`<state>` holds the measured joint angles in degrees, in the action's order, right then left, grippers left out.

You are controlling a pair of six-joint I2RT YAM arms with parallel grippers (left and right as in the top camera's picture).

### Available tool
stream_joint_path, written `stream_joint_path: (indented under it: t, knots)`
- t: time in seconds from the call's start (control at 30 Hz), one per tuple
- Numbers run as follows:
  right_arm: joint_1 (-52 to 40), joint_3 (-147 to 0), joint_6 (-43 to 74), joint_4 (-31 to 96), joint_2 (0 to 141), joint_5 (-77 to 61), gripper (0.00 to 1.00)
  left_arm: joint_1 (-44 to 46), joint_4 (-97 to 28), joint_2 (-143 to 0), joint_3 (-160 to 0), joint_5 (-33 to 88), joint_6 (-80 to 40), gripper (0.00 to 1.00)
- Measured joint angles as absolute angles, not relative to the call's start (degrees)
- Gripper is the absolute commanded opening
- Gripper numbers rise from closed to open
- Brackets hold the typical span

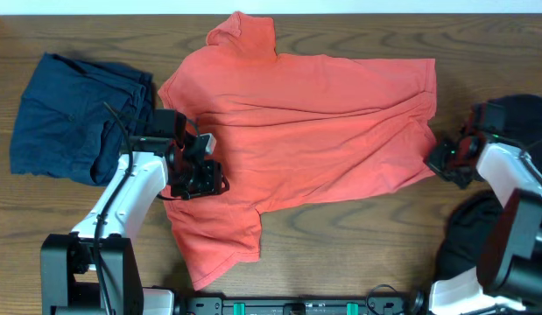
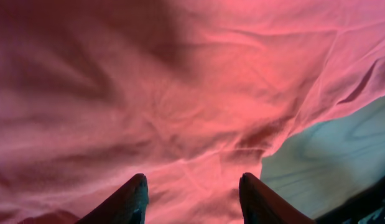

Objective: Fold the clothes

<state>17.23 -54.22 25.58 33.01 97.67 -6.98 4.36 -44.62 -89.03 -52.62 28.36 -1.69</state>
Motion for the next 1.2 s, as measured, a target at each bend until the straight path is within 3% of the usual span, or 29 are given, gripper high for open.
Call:
stream_joint_path:
  t: [0.37, 0.57, 0.67, 0.8, 0.83, 1.0, 1.1, 1.2]
  knots:
    - [19.38, -54.26, 22.7, 41.95, 79.64, -8.93, 0.01, 4.36, -49.54, -89.03, -52.62, 27.44, -1.72, 0.5]
    - [19.38, -54.26, 21.82, 42.39, 77.76, -9.78, 0.01, 4.36, -49.65, -89.03, -50.41, 22.33, -2.66, 0.5]
    - [19.38, -54.26, 21.71, 43.09, 77.76, -9.54, 0.01, 4.36, -49.56, -89.03, -48.95, 17.39, -6.57, 0.56]
    - [19.38, -54.26, 21.89, 45.34, 78.56, -8.34, 0.03, 4.12, -46.65, -89.03, -47.59, 11.22, -13.72, 0.55]
    - [19.38, -54.26, 21.91, 45.67, 78.89, -8.14, 0.03, 3.84, -45.36, -89.06, -47.24, 10.44, -15.27, 0.52]
    - [19.38, -54.26, 22.13, 47.77, 79.83, -5.72, 0.01, 1.56, -41.19, -90.39, -44.75, 8.1, -21.52, 0.13]
    - [19.38, -54.26, 23.59, 51.09, 79.88, -1.85, 0.01, -0.62, -41.39, -91.57, -44.16, 8.58, -24.05, 0.06]
    - [19.38, -54.26, 25.02, 54.68, 79.9, 1.3, 0.01, -3.07, -42.13, -92.31, -44.66, 10.37, -25.28, 0.06]
